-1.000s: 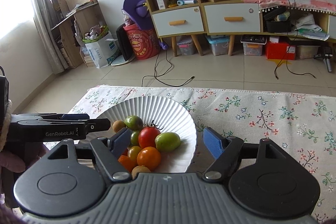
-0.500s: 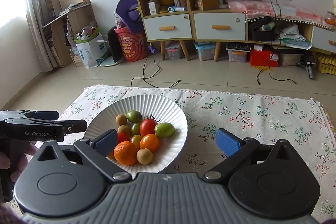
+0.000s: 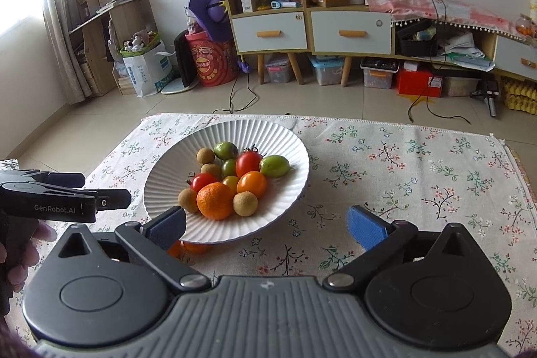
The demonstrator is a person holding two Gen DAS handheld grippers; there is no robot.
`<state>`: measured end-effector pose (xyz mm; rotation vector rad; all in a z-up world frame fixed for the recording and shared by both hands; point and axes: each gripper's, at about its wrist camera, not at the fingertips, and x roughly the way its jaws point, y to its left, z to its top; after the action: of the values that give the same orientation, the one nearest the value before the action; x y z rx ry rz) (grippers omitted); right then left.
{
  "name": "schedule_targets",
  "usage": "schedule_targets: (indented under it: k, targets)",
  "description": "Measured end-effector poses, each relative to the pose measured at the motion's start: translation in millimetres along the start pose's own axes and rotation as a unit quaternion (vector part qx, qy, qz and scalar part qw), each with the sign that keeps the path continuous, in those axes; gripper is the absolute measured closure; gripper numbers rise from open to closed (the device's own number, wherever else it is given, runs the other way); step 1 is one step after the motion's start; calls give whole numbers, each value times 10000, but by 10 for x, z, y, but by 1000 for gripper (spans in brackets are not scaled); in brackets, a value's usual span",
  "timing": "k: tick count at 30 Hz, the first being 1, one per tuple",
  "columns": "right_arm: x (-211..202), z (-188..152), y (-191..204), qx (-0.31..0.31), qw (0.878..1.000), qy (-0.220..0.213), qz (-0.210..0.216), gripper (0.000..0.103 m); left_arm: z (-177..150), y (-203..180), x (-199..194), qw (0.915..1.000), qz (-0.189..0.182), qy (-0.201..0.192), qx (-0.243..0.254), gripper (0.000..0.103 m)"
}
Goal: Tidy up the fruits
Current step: 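Withdraw both open tools from the plate toward the remaining fruits, then grasp an orange with the left tool while the right tool grasps an orange tomato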
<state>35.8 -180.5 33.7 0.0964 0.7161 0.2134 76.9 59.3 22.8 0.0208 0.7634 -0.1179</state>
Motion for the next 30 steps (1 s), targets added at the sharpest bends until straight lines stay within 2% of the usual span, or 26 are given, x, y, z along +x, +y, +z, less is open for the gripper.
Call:
schedule_targets:
  k: [4,9,16,23,30]
  targets:
    - [17,-113,29,-121,9996,185,-175,1,-113,35,-3,10000,-5,52,48,7]
    - [-15,-189,102,-385,9990,153,-174,1,-199,63,-22,9999,-96,105,-22,7]
    - [66,-360,137,-567,9979,262,-173,1,-345,-39,71,9995,-111,131,276,7]
    - [174,-416,101,-470,9982,280,-227,1,-486,-173,206,9981,-247,143,544,7]
    - [243,-496,55,-370,9985,265,-307,1,-541,-240,265,9974,-391,91,599,7]
